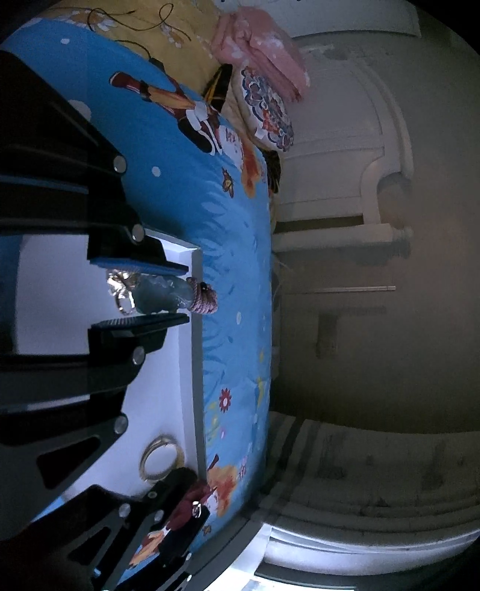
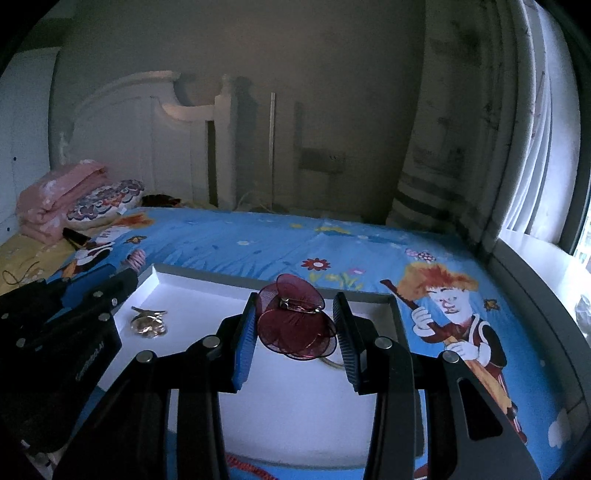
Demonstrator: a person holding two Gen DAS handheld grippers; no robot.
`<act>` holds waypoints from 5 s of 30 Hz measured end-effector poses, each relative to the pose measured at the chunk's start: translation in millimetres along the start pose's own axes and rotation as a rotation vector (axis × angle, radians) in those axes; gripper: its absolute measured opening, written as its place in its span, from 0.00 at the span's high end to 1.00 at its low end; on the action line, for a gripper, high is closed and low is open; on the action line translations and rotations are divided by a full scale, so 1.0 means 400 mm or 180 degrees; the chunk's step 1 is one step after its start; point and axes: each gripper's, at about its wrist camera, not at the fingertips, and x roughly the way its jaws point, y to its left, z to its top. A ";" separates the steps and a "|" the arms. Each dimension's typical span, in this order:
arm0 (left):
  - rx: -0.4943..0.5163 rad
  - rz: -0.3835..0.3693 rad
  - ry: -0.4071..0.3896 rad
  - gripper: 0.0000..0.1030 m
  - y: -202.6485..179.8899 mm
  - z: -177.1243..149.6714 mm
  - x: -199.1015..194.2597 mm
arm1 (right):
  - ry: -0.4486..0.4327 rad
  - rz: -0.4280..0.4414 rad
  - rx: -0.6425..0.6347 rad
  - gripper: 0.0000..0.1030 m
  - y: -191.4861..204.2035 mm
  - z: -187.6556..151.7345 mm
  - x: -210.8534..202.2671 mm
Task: Organize jewelry
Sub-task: 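Lower the red dish and crystal pendant into the tray and open both tools, then withdraw both tools from the tray toward the remaining jewelry, then grasp the gold chain necklace with the right tool and lift, then grasp the dark red bead bracelet with the left tool while the right holds the chain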
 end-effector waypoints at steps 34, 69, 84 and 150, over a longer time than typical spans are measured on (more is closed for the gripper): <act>0.0058 0.0175 -0.0401 0.05 0.038 -0.077 -0.180 | 0.0025 0.0092 0.0053 0.34 -0.104 -0.082 -0.133; 0.0119 0.0324 -0.0658 0.05 0.071 -0.325 -0.349 | 0.0202 0.0360 0.0272 0.40 -0.036 -0.313 -0.244; -0.0051 0.0296 -0.0581 0.05 0.110 -0.335 -0.321 | 0.0332 0.0351 0.0237 0.69 -0.005 -0.316 -0.208; 0.0520 -0.0429 -0.0583 0.05 -0.338 -0.303 -0.347 | -0.0466 0.0073 0.0799 0.89 -0.286 -0.306 -0.380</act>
